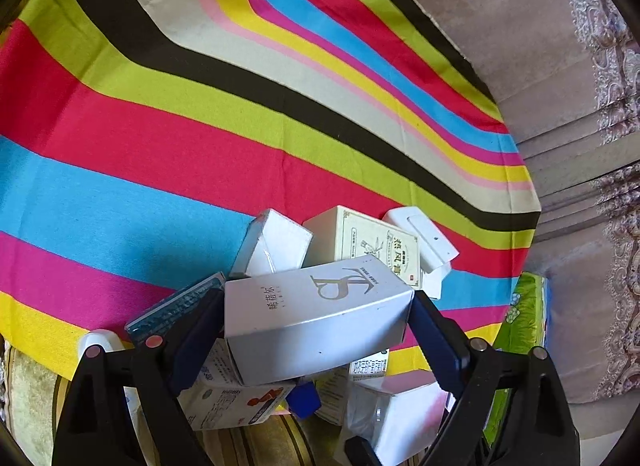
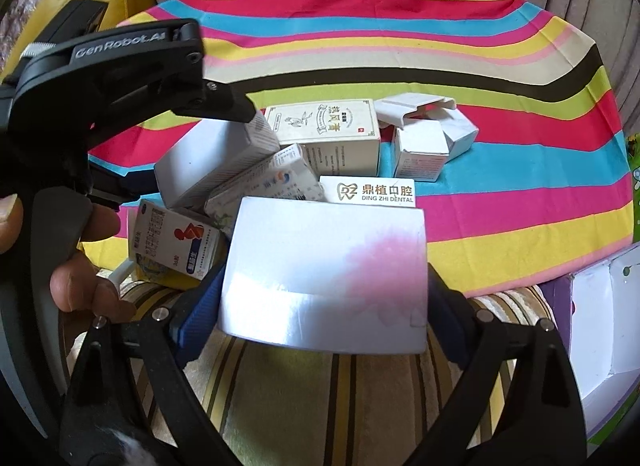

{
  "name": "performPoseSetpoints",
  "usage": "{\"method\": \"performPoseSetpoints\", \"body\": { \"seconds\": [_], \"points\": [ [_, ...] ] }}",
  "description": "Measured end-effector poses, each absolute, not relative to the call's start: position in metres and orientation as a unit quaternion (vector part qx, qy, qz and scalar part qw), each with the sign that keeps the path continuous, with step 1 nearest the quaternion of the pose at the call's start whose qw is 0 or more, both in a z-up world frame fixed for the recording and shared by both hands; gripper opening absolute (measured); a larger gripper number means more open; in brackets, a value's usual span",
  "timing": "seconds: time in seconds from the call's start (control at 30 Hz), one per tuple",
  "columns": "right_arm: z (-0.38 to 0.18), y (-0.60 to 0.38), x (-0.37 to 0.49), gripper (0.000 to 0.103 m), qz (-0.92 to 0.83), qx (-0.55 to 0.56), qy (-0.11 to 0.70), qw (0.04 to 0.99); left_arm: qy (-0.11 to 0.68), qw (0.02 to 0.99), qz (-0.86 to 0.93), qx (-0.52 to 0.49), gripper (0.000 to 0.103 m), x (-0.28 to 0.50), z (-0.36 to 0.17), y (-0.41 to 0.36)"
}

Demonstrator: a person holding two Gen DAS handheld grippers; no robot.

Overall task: Organize rigid objects
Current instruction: 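Grasp the white pink-marked box with the right gripper while the left grasps a white box, then carry both white boxes to the storage box and release them inside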

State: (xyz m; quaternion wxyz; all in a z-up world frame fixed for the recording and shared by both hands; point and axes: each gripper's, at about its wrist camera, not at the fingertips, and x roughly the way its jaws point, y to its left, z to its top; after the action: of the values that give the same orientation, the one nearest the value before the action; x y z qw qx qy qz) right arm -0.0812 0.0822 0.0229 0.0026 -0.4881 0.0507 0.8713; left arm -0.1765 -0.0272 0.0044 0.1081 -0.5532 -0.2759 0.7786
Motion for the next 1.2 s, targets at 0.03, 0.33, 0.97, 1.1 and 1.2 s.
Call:
{"method": "performPoseSetpoints", "body": {
  "seconds": [0.03, 0.33, 0.97, 1.1, 1.2],
  "points": [
    [0.024, 0.084, -0.079, 0.093, 0.874, -0.483, 0.055, 0.001, -0.277, 0.108, 0.782, -0.548, 0.092, -0.175, 0.006, -0.028],
    [0.033, 0.091, -0.067, 0.093, 0.883, -0.465, 0.063, -0.001, -0.268, 0.109, 0.814, -0.504, 0.092, -0.157, 0.023, -0.028],
    [0.044, 0.193, 0.004, 0.093, 0.887, -0.44, 0.123, 0.062, -0.251, 0.199, 0.833, -0.451, 0.092, -0.091, 0.045, 0.043],
    [0.042, 0.229, 0.028, 0.093, 0.88, -0.443, 0.145, 0.09, -0.228, 0.228, 0.824, -0.466, 0.092, -0.082, 0.043, 0.076],
    [0.042, 0.254, 0.044, 0.093, 0.876, -0.441, 0.158, 0.115, -0.213, 0.254, 0.815, -0.476, 0.092, -0.074, 0.041, 0.103]
  ]
}}
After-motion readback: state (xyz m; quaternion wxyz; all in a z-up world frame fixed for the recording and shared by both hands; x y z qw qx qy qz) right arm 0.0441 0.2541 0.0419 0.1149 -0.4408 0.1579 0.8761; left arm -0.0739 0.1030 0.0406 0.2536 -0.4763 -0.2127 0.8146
